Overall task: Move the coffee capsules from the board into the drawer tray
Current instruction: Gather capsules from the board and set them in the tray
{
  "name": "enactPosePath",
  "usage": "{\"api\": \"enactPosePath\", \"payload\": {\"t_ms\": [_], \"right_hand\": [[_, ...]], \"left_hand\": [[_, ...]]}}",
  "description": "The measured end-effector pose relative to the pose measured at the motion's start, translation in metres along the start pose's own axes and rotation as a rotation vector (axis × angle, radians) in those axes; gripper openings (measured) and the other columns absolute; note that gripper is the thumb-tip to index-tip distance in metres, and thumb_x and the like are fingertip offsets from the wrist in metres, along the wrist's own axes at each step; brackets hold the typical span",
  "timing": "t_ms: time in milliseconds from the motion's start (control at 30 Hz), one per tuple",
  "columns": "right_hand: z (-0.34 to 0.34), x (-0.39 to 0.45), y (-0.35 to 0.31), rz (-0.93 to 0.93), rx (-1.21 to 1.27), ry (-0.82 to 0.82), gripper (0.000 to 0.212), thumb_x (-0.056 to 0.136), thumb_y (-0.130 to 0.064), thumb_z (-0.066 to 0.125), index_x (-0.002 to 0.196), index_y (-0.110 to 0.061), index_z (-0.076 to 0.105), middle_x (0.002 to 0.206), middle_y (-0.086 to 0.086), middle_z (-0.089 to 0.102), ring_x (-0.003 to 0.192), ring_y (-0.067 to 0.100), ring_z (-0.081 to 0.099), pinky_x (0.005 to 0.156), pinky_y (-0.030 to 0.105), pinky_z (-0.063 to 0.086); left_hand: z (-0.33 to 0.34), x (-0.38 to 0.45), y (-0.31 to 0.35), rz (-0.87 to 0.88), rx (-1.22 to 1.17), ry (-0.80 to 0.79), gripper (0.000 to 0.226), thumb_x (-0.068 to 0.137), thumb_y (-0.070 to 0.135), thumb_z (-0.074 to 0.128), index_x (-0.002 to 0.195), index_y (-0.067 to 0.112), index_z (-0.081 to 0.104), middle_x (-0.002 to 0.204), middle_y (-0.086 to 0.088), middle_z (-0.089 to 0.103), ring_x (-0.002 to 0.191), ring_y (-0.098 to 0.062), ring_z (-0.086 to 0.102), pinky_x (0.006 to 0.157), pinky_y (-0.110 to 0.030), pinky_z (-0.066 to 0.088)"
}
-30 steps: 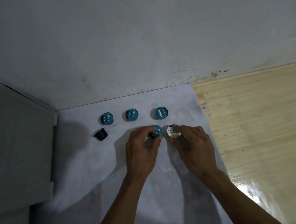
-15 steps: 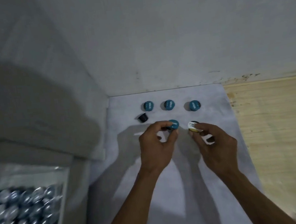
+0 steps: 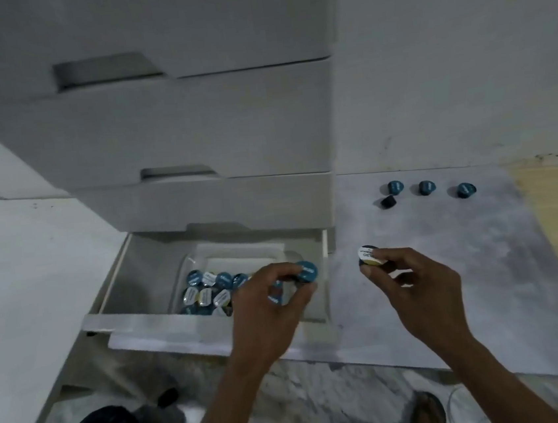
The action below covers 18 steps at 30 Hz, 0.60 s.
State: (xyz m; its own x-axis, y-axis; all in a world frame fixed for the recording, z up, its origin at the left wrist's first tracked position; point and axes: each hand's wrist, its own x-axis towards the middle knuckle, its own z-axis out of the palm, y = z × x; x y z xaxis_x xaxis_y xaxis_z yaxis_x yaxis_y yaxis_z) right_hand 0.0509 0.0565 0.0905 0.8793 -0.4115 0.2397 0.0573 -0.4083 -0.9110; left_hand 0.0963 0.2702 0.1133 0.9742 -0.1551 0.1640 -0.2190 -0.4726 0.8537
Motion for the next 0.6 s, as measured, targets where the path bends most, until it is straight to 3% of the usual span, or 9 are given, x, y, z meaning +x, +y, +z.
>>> {"api": "enactPosePath", "payload": {"t_ms": [100, 233, 367, 600], "right_hand": [[0.039, -0.024, -0.029, -0.009, 0.008, -0.020, 0.021, 0.075, -0.018, 0.082, 0.090, -0.029, 0.074, 0.079, -0.031, 0.068, 0.073, 0.000, 0.067, 0.059, 0.007, 0.047], [0.091, -0.040, -0.053, 0.000, 0.010, -0.066, 0.018, 0.076, -0.020, 0.082, 0.092, -0.024, 0.076, 0.085, -0.014, 0.074, 0.072, 0.006, 0.069, 0.061, 0.020, 0.054], [0.137, -0.035, -0.068, 0.007, 0.021, -0.108, 0.018, 0.075, -0.016, 0.082, 0.093, -0.017, 0.077, 0.088, -0.010, 0.075, 0.074, 0.003, 0.068, 0.062, 0.012, 0.051], [0.213, -0.001, -0.057, -0.041, -0.085, -0.189, 0.019, 0.075, -0.015, 0.082, 0.093, -0.019, 0.076, 0.087, -0.020, 0.070, 0.078, -0.002, 0.066, 0.065, 0.005, 0.048]], "left_hand": [[-0.066, -0.017, -0.028, -0.064, 0.042, 0.061, 0.022, 0.073, 0.021, 0.084, 0.093, 0.021, 0.074, 0.087, 0.018, 0.073, 0.077, 0.004, 0.067, 0.065, -0.009, 0.050], [-0.130, -0.019, -0.060, -0.118, 0.067, 0.091, 0.021, 0.072, 0.023, 0.085, 0.090, 0.023, 0.073, 0.084, 0.016, 0.073, 0.075, 0.004, 0.067, 0.066, -0.008, 0.051], [-0.164, 0.004, -0.091, -0.142, 0.087, 0.087, 0.021, 0.073, 0.019, 0.084, 0.090, 0.021, 0.072, 0.081, 0.014, 0.071, 0.074, 0.006, 0.066, 0.061, -0.005, 0.048], [-0.173, 0.071, -0.148, -0.099, 0.252, 0.001, 0.017, 0.076, 0.018, 0.081, 0.090, 0.022, 0.073, 0.088, 0.009, 0.073, 0.082, -0.005, 0.066, 0.068, -0.020, 0.051]]}}
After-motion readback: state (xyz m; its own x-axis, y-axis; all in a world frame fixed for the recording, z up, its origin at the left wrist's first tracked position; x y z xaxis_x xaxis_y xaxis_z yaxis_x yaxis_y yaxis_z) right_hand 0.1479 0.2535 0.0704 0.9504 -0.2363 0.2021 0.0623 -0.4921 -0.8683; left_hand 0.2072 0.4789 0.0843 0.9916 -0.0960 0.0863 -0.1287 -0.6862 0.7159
